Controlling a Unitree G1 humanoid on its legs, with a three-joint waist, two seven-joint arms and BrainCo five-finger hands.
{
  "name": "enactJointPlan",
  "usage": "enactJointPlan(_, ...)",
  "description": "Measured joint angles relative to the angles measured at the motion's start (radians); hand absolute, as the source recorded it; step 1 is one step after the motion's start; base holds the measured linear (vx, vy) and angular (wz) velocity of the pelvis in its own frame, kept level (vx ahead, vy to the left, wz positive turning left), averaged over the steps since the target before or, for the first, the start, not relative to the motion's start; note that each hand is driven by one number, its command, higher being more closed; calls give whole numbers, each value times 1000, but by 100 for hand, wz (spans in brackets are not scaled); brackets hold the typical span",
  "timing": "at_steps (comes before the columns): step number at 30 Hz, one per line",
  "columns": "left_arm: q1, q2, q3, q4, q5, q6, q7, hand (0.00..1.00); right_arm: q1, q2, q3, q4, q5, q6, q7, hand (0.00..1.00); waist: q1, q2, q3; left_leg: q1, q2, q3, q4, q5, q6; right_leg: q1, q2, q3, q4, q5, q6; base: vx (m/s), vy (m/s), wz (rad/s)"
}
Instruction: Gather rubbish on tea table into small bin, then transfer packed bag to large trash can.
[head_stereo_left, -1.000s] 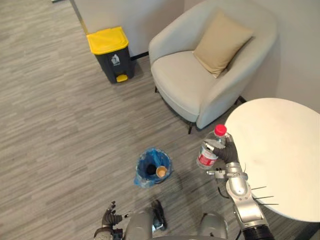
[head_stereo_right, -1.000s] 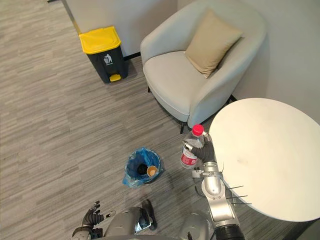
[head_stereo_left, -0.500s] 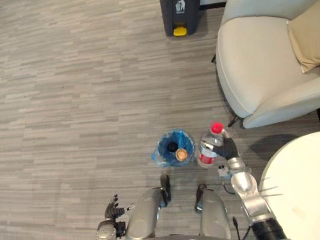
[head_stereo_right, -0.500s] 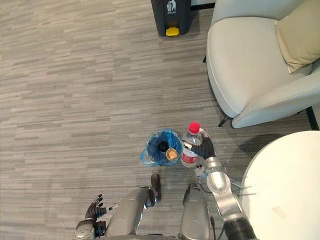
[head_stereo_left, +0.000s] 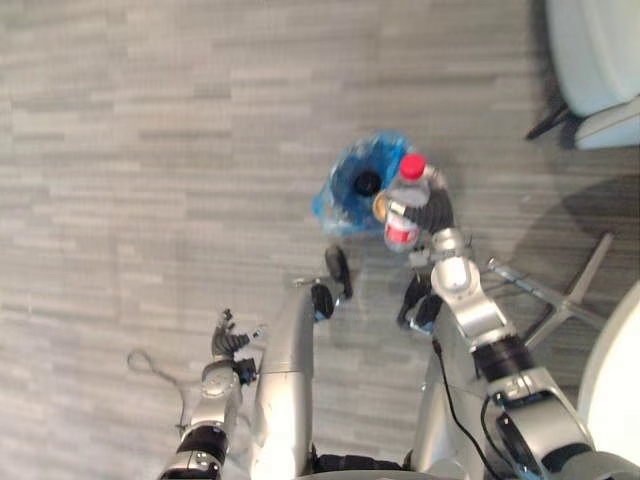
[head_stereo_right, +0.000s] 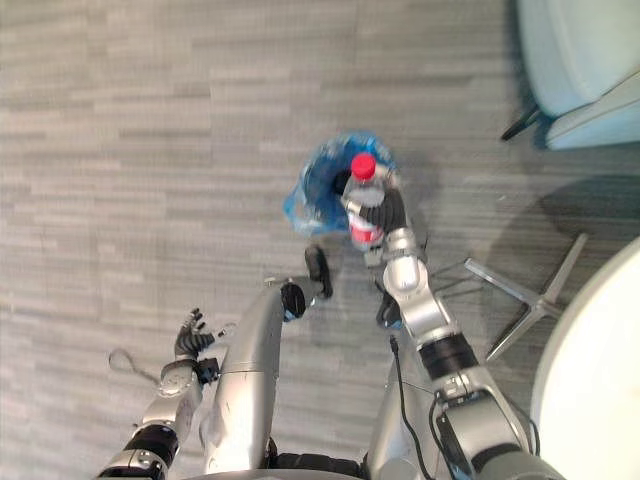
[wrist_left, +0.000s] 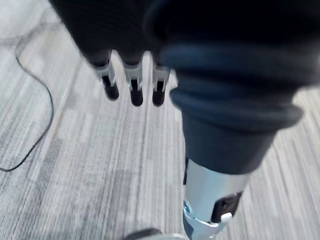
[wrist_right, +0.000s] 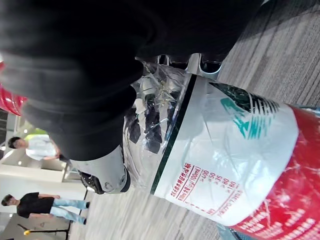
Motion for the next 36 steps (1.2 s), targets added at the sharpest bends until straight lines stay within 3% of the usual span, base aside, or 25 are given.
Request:
enactJointPlan(1, -6, -6, 7, -14, -9, 0, 7, 0, -25, -9, -1, 0, 0, 0, -8, 100, 3, 0, 3, -44, 0, 2, 32, 3, 20, -44, -7, 10, 41, -8, 6, -106, 12, 16)
enactJointPlan(5, -46, -24, 30, -91, -34, -17, 22, 0, -151, -57, 0, 20, 2, 19, -47, 100, 16, 0, 8, -169, -6, 26, 57, 1, 24, -179, -24, 36, 84, -6, 20, -73, 29, 26)
enactJointPlan(6, -45, -30, 32, -95, -43, -26, 26, 0, -179, -63, 6, 48, 3, 21, -48, 0, 19, 0, 8, -179, -5, 30, 66, 5, 23, -189, -25, 43, 92, -5, 23, -44, 20, 18)
enactJointPlan(11, -53, -40, 28, -128, -53, -33, 26, 0, -245, -79, 14, 115, 14, 33, -57, 0, 41, 0, 8, -197, -9, 33, 71, 4, 27, -202, -29, 48, 88, 1, 35, -56, 31, 0)
enactJointPlan(18, -59, -38, 28, -128, -53, -34, 26, 0, -261, -92, 31, 129, 26, 36, -70, 0, 36, -3, 8, -201, -11, 37, 53, 5, 28, -202, -28, 44, 61, 22, 44, -48, 5, -1)
enactJointPlan(23, -59, -24, 33, -124, -50, -33, 27, 0, -185, -76, 81, 129, -96, 37, -59, 0, 20, -21, 13, -165, -11, 37, 26, 18, 49, -165, -22, 33, 40, 25, 40, -50, -17, -1)
enactJointPlan(27, -60, -6, 32, -125, -48, -35, 27, 0, -126, -65, 138, 138, -208, 36, -32, 0, 8, -30, 11, -137, -10, 37, -8, 27, 36, -136, -11, 27, 3, 35, 42, -63, -18, -7)
enactJointPlan(34, -68, 3, 23, -125, -48, -51, 26, 0, -124, -30, 238, 373, -352, 53, 36, 0, -10, -39, 11, -126, -33, 22, -70, 59, 27, -116, -14, 2, -40, 52, 35, -58, -10, 9)
enactJointPlan(35, -72, -1, 22, -125, -48, -54, 26, 0, -131, -23, 247, 412, -365, 66, 46, 100, -10, -39, 11, -129, -43, 16, -82, 66, 17, -118, -17, 0, -45, 52, 35, -45, -7, 16)
enactJointPlan(36, -77, -3, 22, -125, -49, -56, 26, 0, -137, -16, 247, 440, -367, 74, 47, 100, -9, -39, 11, -133, -45, 14, -88, 69, 12, -121, -17, -1, -47, 52, 35, -58, -9, 17)
